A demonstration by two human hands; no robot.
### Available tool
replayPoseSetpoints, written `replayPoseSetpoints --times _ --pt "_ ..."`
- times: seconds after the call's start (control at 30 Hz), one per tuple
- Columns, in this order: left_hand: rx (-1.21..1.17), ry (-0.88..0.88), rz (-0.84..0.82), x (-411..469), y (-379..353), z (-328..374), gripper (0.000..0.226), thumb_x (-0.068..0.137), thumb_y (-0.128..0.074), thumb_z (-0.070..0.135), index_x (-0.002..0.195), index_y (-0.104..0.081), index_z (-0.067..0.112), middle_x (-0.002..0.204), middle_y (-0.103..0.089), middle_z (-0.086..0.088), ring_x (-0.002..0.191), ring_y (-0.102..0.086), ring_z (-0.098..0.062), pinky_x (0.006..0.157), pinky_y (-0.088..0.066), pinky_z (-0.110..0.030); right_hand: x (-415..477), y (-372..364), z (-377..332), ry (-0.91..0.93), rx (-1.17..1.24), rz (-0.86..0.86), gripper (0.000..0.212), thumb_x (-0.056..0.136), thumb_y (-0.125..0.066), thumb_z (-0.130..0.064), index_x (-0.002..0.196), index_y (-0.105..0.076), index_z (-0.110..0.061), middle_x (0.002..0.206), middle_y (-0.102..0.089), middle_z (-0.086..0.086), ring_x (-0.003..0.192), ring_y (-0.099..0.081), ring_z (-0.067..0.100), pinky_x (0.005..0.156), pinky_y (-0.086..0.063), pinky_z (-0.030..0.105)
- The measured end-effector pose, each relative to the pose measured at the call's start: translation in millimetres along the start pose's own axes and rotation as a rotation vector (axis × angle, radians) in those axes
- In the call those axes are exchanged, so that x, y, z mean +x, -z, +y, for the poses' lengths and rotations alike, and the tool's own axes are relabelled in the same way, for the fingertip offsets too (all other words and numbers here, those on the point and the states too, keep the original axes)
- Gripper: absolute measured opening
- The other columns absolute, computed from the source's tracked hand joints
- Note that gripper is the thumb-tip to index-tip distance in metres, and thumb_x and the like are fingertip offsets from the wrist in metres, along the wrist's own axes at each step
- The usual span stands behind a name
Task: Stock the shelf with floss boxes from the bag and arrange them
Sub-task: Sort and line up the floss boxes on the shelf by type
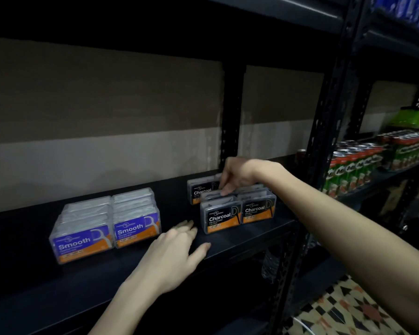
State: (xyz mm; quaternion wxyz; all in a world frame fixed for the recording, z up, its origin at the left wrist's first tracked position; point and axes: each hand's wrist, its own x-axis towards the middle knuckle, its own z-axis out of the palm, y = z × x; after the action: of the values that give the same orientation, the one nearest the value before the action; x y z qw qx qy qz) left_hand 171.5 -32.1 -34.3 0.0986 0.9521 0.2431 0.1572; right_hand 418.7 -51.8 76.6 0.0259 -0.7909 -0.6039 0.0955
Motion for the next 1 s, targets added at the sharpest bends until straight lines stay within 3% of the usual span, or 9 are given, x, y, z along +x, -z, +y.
replayPoseSetpoints --times 0.07,0.13,0.23,0.37,0.6,0.77,0.87,1.0 --pt "-0.001 0.001 0.001 -0.4 0.4 0.0 0.063 0.097 -0.04 0.057 0.146 -0.045 0.018 0.156 -0.037 0.002 0.145 -0.029 -0.012 0.115 -0.03 -0.028 1.1 -4.0 3.5 0.004 0.065 0.039 0.031 0.076 -0.082 -0.031 0.104 -0.078 -0.02 0.113 -0.074 -0.005 0.117 -0.061 0.013 0.106 -0.041 0.026" --pt "-0.003 0.002 0.004 -0.5 0.4 0.1 0.064 0.097 -0.04 0.057 0.147 -0.043 0.018 0.157 -0.035 0.003 0.145 -0.027 -0.01 0.115 -0.028 -0.027 1.3 -6.9 3.8 0.018 0.111 0.086 0.031 0.076 -0.083 -0.029 0.104 -0.078 -0.018 0.11 -0.075 -0.004 0.112 -0.063 0.011 0.093 -0.039 0.017" --pt "-0.009 -0.003 0.012 -1.1 0.1 -0.5 0.063 0.097 -0.04 0.057 0.147 -0.043 0.018 0.157 -0.035 0.003 0.146 -0.026 -0.009 0.115 -0.027 -0.025 -0.1 -8.9 2.2 0.049 0.113 0.147 0.031 0.076 -0.083 -0.027 0.105 -0.078 -0.017 0.108 -0.076 -0.002 0.105 -0.065 0.01 0.084 -0.037 0.013" --pt "-0.021 -0.005 0.011 -1.3 -0.3 -0.4 0.064 0.097 -0.04 0.057 0.148 -0.041 0.018 0.157 -0.034 0.003 0.146 -0.025 -0.009 0.116 -0.025 -0.025 0.6 -14.7 0.4 0.113 0.083 0.14 0.033 0.077 -0.083 -0.023 0.108 -0.077 -0.016 0.108 -0.075 0.0 0.102 -0.067 0.011 0.086 -0.042 0.014" --pt "-0.004 -0.007 0.01 -1.2 0.9 -0.2 0.063 0.097 -0.04 0.057 0.147 -0.042 0.018 0.157 -0.035 0.002 0.145 -0.028 -0.011 0.115 -0.027 -0.027 10.8 -23.9 -7.7 0.156 0.041 0.237 0.028 0.077 -0.082 -0.022 0.104 -0.078 -0.014 0.109 -0.074 0.004 0.103 -0.066 0.018 0.096 -0.049 0.028" --pt "0.003 -0.009 0.009 -0.7 0.4 -0.4 0.064 0.098 -0.039 0.057 0.148 -0.041 0.018 0.157 -0.035 0.002 0.146 -0.027 -0.01 0.115 -0.026 -0.026 15.4 -26.7 -6.4 0.144 0.039 0.275 0.027 0.076 -0.082 -0.024 0.102 -0.079 -0.017 0.095 -0.065 -0.005 0.101 -0.065 0.019 0.09 -0.047 0.022" --pt "-0.009 -0.005 0.017 -0.4 0.3 -0.7 0.062 0.097 -0.04 0.056 0.146 -0.043 0.019 0.157 -0.035 0.003 0.145 -0.027 -0.01 0.114 -0.027 -0.026 14.4 -27.5 -6.9 0.141 0.018 0.303 0.025 0.08 -0.08 -0.023 0.104 -0.078 -0.016 0.104 -0.071 0.005 0.101 -0.065 0.022 0.084 -0.043 0.019" --pt "-0.012 -0.003 0.015 -0.7 -1.2 -0.9 0.063 0.097 -0.041 0.057 0.147 -0.043 0.019 0.156 -0.036 0.003 0.146 -0.026 -0.009 0.115 -0.026 -0.026 5.6 -24.1 -10.1 0.099 0.04 0.302 0.035 0.083 -0.077 -0.028 0.115 -0.073 -0.017 0.114 -0.068 0.007 0.108 -0.061 0.023 0.09 -0.044 0.024"
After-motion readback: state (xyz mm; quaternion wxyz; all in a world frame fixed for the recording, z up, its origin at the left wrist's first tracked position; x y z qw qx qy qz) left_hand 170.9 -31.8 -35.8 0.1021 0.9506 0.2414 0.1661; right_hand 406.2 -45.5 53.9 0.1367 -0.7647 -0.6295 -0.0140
